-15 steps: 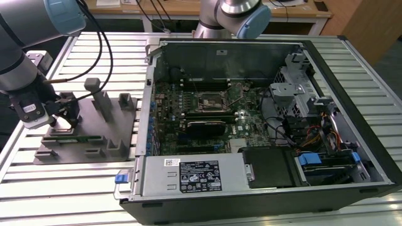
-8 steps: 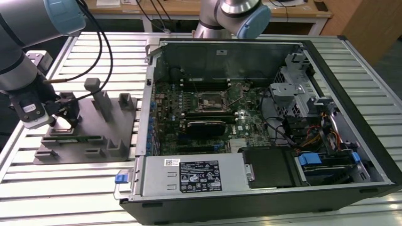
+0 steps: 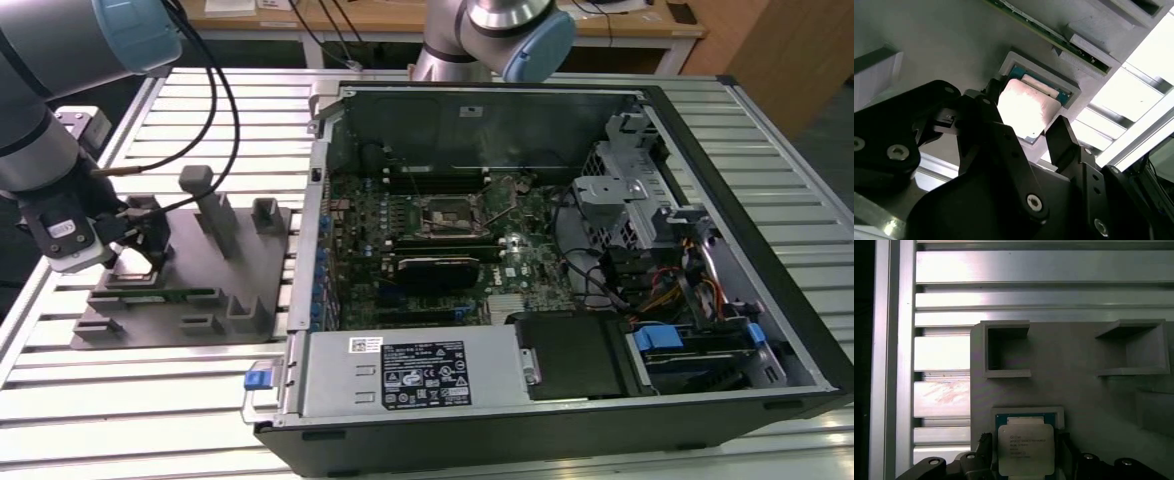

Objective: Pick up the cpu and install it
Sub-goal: 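Pick up the cpu and move it towards the insertion slot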

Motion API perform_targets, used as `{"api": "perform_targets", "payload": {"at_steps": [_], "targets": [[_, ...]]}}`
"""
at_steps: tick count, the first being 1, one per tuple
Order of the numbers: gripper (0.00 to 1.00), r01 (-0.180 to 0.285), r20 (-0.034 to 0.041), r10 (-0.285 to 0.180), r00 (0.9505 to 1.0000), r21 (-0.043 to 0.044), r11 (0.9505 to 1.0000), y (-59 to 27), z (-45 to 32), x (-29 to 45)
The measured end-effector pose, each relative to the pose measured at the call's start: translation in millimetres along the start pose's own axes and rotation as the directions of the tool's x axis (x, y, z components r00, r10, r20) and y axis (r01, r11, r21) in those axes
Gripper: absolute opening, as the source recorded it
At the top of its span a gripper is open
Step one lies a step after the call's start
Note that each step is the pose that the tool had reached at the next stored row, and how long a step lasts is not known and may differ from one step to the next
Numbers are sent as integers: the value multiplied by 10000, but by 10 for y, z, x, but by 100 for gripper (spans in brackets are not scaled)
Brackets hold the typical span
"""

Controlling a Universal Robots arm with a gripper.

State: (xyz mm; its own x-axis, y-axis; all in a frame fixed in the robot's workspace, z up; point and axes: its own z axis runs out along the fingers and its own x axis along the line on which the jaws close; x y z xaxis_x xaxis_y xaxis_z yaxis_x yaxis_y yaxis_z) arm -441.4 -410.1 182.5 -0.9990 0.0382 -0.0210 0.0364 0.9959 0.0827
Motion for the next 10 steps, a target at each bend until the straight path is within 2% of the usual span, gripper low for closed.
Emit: {"api": "perform_targets", "payload": {"at_steps": [4, 5, 6, 10], "targets": [[64, 0, -2, 0, 10000, 1, 10000, 0, -4, 0], [62, 0, -3, 0, 10000, 2, 10000, 0, -6, 0], [56, 0, -3, 0, 10000, 2, 10000, 0, -7, 0], [54, 0, -1, 0, 10000, 1, 10000, 1, -9, 0]]}}
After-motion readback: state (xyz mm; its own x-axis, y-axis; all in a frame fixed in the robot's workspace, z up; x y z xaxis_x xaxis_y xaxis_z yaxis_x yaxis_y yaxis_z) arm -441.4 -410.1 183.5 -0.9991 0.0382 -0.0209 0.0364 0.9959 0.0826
